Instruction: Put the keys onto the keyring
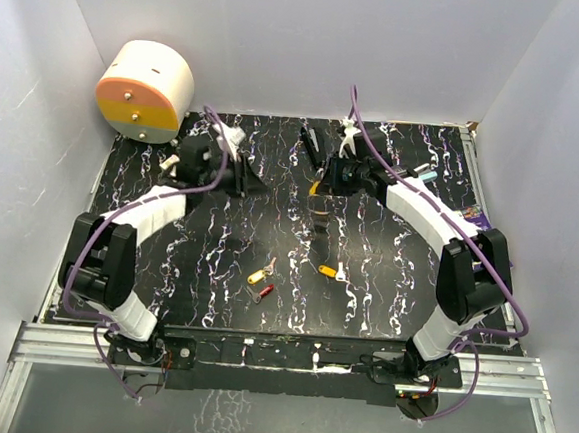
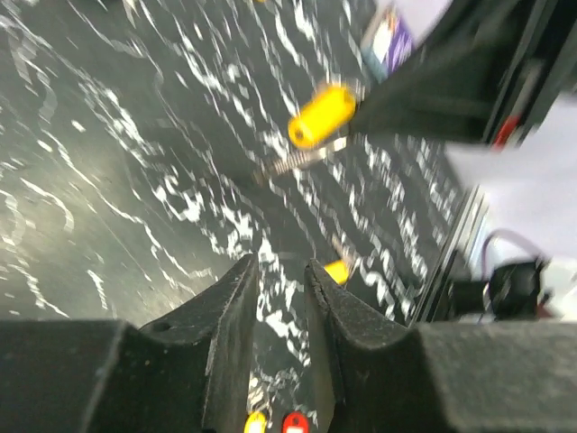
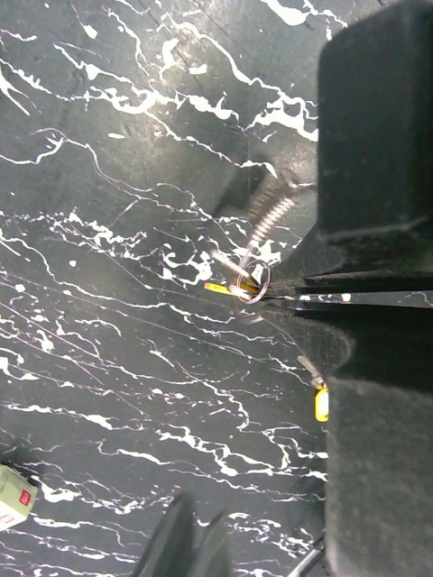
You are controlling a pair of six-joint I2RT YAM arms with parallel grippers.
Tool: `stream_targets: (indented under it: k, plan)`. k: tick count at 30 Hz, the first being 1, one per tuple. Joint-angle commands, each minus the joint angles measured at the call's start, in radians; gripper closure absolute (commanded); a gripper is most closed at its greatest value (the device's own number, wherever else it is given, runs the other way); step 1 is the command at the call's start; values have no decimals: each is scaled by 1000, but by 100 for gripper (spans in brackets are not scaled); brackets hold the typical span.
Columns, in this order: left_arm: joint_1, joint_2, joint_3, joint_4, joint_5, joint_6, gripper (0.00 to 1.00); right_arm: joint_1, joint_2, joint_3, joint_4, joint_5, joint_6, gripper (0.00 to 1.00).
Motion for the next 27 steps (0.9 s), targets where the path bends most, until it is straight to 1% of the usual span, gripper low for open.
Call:
stream_targets:
  k: [1,3,8,16,21,24,27]
  plan:
    - [-111,-32,-79,-60,44,373,75,-34,-63,-10,47,-74,-2,92]
    - [-127,-30,-107,-48,20,390,76,-61,-40,-6,29,-77,-2,92]
    - [-132,-40,-139,-8,6,364,76,-113,22,-32,21,-40,22,92]
    - [-133,-41,-147,-32,-10,385,75,-176,106,-72,23,19,90,92]
    - [-136,-40,-158,-18,-12,378,75,-215,100,-116,36,96,137,92]
    - [-137,-35,-163,-12,-9,377,75,-238,69,-157,78,127,185,92]
    - [-139,-26,-169,0,-8,370,75,-248,15,-170,101,127,212,92]
